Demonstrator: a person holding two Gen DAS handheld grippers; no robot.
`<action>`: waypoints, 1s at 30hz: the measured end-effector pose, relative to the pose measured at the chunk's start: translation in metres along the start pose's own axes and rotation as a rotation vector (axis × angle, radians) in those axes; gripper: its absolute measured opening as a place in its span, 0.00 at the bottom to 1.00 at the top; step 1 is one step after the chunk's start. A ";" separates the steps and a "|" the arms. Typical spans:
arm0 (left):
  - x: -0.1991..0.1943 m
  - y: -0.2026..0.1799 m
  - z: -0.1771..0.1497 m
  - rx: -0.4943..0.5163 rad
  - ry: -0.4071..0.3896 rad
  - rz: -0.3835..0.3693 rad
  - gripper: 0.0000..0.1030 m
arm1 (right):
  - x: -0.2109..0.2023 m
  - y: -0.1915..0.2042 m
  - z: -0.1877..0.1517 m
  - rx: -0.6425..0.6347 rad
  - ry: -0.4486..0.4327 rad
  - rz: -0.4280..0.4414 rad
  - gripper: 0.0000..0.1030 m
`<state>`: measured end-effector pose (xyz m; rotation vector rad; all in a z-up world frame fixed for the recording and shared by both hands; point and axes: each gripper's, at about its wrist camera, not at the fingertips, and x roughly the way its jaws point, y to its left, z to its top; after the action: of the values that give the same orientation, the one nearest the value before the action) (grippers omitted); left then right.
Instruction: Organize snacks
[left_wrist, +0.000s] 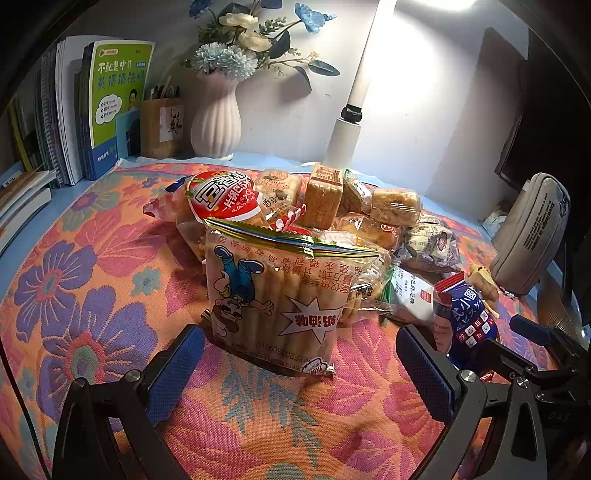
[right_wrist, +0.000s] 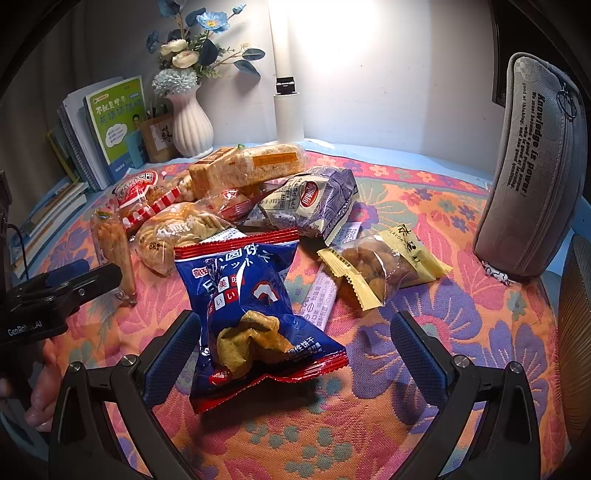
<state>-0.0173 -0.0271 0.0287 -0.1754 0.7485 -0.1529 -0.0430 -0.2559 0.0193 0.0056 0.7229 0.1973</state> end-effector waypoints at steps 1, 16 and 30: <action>0.000 0.000 0.000 0.001 0.000 0.000 1.00 | 0.000 0.000 0.000 0.000 0.000 0.000 1.00; -0.052 0.018 -0.009 0.023 -0.107 0.015 1.00 | -0.012 -0.013 0.001 0.063 -0.050 0.031 1.00; -0.019 0.037 0.014 0.023 0.007 -0.025 1.00 | -0.020 -0.009 0.003 0.018 -0.078 0.130 1.00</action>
<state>-0.0187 0.0137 0.0430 -0.1623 0.7514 -0.1854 -0.0546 -0.2680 0.0343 0.0776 0.6465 0.3134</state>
